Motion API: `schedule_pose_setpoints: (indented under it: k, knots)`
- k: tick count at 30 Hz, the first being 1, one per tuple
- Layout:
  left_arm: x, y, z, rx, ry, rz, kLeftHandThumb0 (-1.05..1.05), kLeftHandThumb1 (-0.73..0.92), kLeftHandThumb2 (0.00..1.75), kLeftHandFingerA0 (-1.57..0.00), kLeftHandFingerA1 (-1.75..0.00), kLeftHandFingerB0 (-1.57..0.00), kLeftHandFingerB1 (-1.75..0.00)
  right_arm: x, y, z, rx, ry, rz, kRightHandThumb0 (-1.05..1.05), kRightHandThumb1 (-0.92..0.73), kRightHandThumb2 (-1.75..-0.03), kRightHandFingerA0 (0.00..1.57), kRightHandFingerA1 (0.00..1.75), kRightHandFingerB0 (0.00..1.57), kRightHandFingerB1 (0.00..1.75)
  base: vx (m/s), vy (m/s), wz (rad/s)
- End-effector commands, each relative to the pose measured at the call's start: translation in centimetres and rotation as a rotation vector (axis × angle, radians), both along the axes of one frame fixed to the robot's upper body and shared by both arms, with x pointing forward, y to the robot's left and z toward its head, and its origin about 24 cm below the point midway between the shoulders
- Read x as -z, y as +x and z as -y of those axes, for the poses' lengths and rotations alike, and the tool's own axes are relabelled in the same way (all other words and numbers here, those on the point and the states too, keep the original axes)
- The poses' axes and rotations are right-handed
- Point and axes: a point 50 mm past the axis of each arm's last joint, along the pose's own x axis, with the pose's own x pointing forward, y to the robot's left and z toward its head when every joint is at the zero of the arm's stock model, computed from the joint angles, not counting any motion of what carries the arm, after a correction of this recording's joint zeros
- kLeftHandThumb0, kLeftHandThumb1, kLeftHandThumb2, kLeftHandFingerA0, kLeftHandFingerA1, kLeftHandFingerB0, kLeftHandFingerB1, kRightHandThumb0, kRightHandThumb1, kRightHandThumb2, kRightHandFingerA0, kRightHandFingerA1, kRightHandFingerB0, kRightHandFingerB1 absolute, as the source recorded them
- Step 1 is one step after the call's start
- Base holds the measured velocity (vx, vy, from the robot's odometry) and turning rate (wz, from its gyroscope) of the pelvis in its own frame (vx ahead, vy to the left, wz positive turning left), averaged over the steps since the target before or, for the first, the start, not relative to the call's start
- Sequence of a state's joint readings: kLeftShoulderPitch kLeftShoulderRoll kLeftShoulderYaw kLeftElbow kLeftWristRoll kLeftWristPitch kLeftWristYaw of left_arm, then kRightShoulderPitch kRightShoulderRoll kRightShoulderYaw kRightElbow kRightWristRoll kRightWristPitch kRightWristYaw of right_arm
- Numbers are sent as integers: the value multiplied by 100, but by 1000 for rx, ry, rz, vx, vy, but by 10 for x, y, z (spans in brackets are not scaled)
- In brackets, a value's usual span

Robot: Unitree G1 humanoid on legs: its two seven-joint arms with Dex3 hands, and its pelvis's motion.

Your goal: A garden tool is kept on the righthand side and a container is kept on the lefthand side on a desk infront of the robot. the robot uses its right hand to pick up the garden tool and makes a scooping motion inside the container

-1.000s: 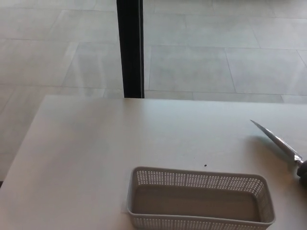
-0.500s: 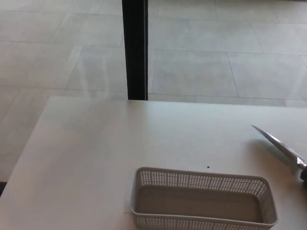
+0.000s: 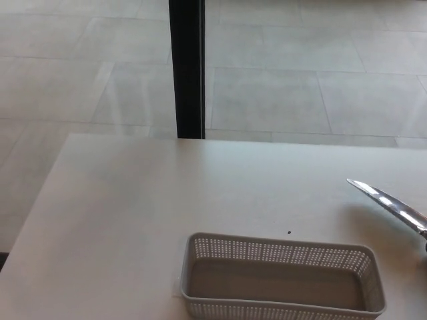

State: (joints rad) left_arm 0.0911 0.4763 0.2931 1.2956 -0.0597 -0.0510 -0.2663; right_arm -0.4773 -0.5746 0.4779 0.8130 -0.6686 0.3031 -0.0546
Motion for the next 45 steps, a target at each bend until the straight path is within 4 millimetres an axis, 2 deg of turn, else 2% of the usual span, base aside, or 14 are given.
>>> schedule_pose_setpoints:
  k: [1, 2, 3, 4, 6, 7, 8, 10, 15, 20, 29, 41, 42, 45]
  knots:
    - [-5, -3, -7, 4, 8, -6, -56, 67, 60, -47, -58, -45, -45, 62, -70, 8, -95, 156, -39, -30, -73, -69, 84, 141, 80, 77, 0, 0, 0]
    - [-5, -4, -7, 1, 8, -7, -56, 67, 60, -47, -58, -45, -45, 61, -70, 8, -106, 159, -21, -30, -73, -69, 84, 141, 80, 77, 0, 0, 0]
    - [-5, -5, -7, 5, 5, -7, -56, 67, 60, -47, -59, -47, -46, 54, -69, 11, -119, 171, 42, -32, -75, -71, 83, 163, 74, 128, 0, 0, 0]
    - [-5, -6, -7, 7, 4, -8, -56, 67, 60, -47, -59, -47, -46, 52, -69, 12, -125, 175, 70, -32, -75, -71, 83, 163, 74, 128, 0, 0, 0]
    - [-4, -7, -6, -18, 7, -7, -54, 67, 60, -51, -61, -48, -46, 38, -65, 17, -125, 236, 204, -30, -70, -70, 88, 164, 82, 86, 0, 0, 0]
    - [-4, -7, -6, -10, 22, -15, -54, 68, 60, -54, -62, -48, -46, 30, -62, 19, -118, 261, 280, -35, -55, -101, 115, 130, 80, 106, 0, 0, 0]
    - [-4, -6, -6, -4, 25, -16, -54, 67, 60, -53, -68, -49, -49, 22, -58, 21, -111, 302, 340, -20, -66, -86, 85, 175, 66, 155, 0, 0, 0]
    - [-4, -6, -6, -5, 19, -12, -53, 67, 60, -49, -63, -47, -48, 6, -52, 25, -104, 384, 463, -12, -60, -98, 84, 175, 64, 163, 0, 0, 0]
    - [-5, -9, -7, -20, 8, -8, -54, 65, 59, -44, -59, -44, -46, -35, -38, 37, -107, 403, 651, -7, -64, -87, 76, 175, 64, 159, 0, 0, 0]
    - [-4, -7, -7, -24, 18, -18, -53, 67, 60, -49, -61, -46, -47, -84, -27, 47, -186, 428, 782, -12, -57, -110, 96, 175, 67, 154, 0, 0, 0]
    - [-6, -6, -9, -16, 27, -13, -55, 66, 60, -49, -60, -47, -46, -132, -27, 46, -423, 292, 798, -34, -57, -112, 86, 175, 69, 163, 0, 0, 0]
    - [-12, 0, -15, -25, 41, 9, -55, 65, 59, -46, -56, -47, -44, -150, -46, 34, -777, 22, 574, -31, -67, -96, 86, 175, 64, 167, 0, 0, 0]
    - [-12, 1, -16, -9, 58, -5, -57, 65, 59, -50, -60, -48, -46, -149, -51, 26, -898, -36, 520, -31, -76, -72, 81, 175, 54, 175, 0, 0, 0]
    - [-12, 2, -15, -10, 55, -5, -56, 66, 60, -51, -61, -49, -47, -148, -53, 22, -934, -66, 469, -32, -75, -69, 81, 175, 55, 168, 0, 0, 0]
